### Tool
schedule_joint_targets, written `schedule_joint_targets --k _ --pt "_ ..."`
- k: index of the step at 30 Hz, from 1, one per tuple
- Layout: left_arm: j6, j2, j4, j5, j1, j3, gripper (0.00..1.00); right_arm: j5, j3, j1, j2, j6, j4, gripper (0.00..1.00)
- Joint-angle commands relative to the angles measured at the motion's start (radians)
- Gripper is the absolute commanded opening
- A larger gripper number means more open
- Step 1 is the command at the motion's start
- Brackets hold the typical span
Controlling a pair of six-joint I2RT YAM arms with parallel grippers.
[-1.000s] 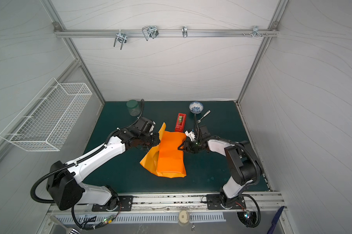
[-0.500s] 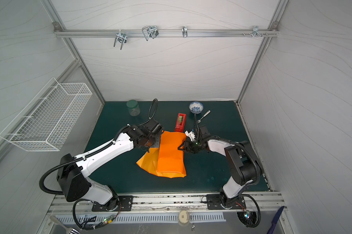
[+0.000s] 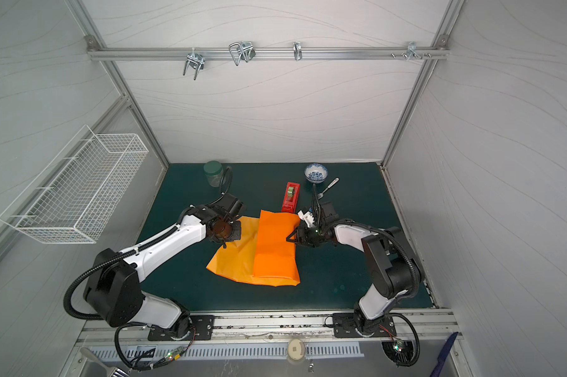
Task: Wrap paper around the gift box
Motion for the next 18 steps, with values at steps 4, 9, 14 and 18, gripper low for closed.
schedule_joint_targets --k 4,9,14,18 --pt "-0.016 -0.032 0.116 0.096 0.079 -0.097 0.09 0.149 -0.034 0.024 0.048 -0.028 -0.114 0.48" --pt "-0.051 -0.048 0.215 0.177 0.164 -0.199 0.12 0.146 -0.034 0.026 0.051 -0.028 -0.109 0.48" --pt "-0.084 -0.081 0.307 0.232 0.246 -0.277 0.14 0.146 -0.037 0.028 0.053 -0.028 -0.107 0.48" --pt "-0.098 -0.097 0.369 0.243 0.288 -0.31 0.18 0.144 -0.036 0.029 0.056 -0.027 -0.107 0.48"
